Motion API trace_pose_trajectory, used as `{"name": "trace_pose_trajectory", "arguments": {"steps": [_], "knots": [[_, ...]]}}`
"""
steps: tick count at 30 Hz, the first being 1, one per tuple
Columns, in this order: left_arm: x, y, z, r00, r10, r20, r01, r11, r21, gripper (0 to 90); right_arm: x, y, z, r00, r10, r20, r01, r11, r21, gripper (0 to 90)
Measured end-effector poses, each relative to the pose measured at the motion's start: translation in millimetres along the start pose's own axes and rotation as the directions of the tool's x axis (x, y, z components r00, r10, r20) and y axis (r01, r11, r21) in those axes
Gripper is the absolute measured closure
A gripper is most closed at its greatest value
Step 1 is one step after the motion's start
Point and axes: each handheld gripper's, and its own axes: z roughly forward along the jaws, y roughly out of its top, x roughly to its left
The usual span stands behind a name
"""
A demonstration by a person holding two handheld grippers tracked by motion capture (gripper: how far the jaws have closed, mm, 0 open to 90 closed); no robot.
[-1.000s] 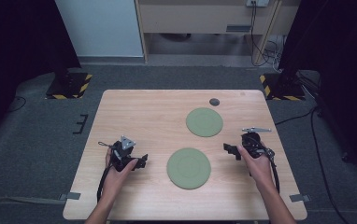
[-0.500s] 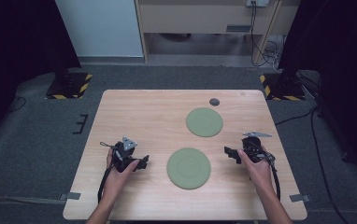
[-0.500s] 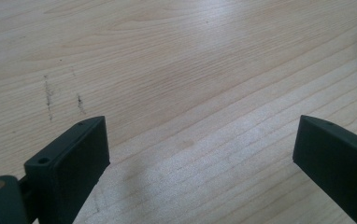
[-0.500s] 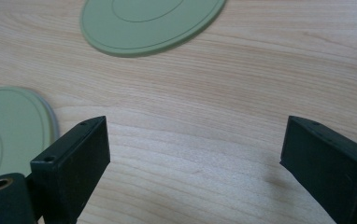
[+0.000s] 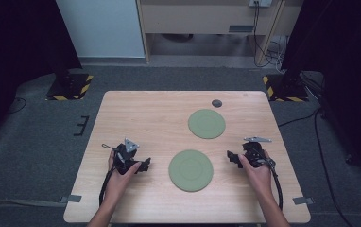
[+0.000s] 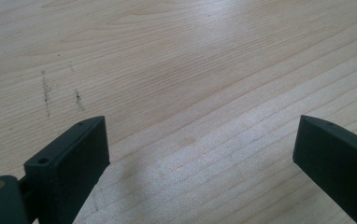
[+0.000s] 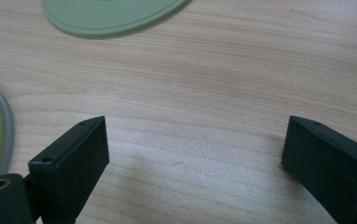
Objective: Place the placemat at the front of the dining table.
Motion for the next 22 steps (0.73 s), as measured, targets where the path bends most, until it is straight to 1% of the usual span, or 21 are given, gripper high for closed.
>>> {"name": "trace_pose_trajectory", "arguments": {"steps": [3, 6, 9, 12, 13, 16, 17, 19, 21, 22], "knots": [[0.5, -0.3, 0.5, 1.0, 0.0, 0.0, 0.0, 1.0, 0.005, 2.8, 0.7, -2.3, 1.6, 0.9997, -0.011, 0.021, 0.012, 0.9999, -0.008, 7.3], [0.7, -0.6, 0.8, 1.0, -0.001, -0.001, 0.001, 1.0, 0.007, 2.8, 1.6, -3.7, 2.1, 0.9993, -0.02, 0.031, 0.02, 0.9997, -0.017, 7.3], [0.7, -0.5, 0.6, 1.0, -0.002, -0.001, 0.002, 1.0, 0.005, 2.8, 4.5, -6.0, 2.9, 0.9967, -0.056, 0.058, 0.058, 0.9982, -0.018, 7.2], [1.0, -0.7, 0.7, 1.0, -0.003, -0.001, 0.003, 1.0, 0.008, 2.8, 8.1, -8.7, 4.3, 0.9907, -0.104, 0.087, 0.106, 0.9943, -0.014, 6.8], [1.0, -0.7, 0.7, 1.0, -0.003, -0.002, 0.003, 1.0, 0.008, 2.8, 8.4, -9.7, 4.5, 0.9896, -0.111, 0.091, 0.114, 0.9934, -0.019, 6.7], [1.6, -0.9, 0.8, 1.0, -0.006, -0.004, 0.006, 0.9999, 0.009, 2.7, 6.7, -11.8, 2.8, 0.9899, -0.109, 0.09, 0.112, 0.9935, -0.025, 6.1], [1.9, -1.0, 0.8, 1.0, -0.008, -0.004, 0.008, 0.9999, 0.011, 2.6, 5.2, -12.7, 1.9, 0.9896, -0.107, 0.096, 0.11, 0.9937, -0.021, 3.8], [2.8, -1.6, 0.9, 0.9998, -0.017, -0.008, 0.017, 0.9998, 0.011, 2.7, 3.0, -13.5, 1.4, 0.9894, -0.085, 0.118, 0.086, 0.9962, -0.009, 0.3], [4.1, -2.8, 0.5, 0.9997, -0.022, -0.009, 0.023, 0.9997, 0.008, 2.8, 2.2, -14.4, 0.3, 0.9887, -0.066, 0.135, 0.068, 0.9976, -0.012, 0.3], [4.9, -3.2, 0.6, 0.9997, -0.022, -0.01, 0.022, 0.9997, 0.01, 2.7, 2.3, -14.6, 0.2, 0.9885, -0.064, 0.137, 0.067, 0.9977, -0.012, 0.3]]}}
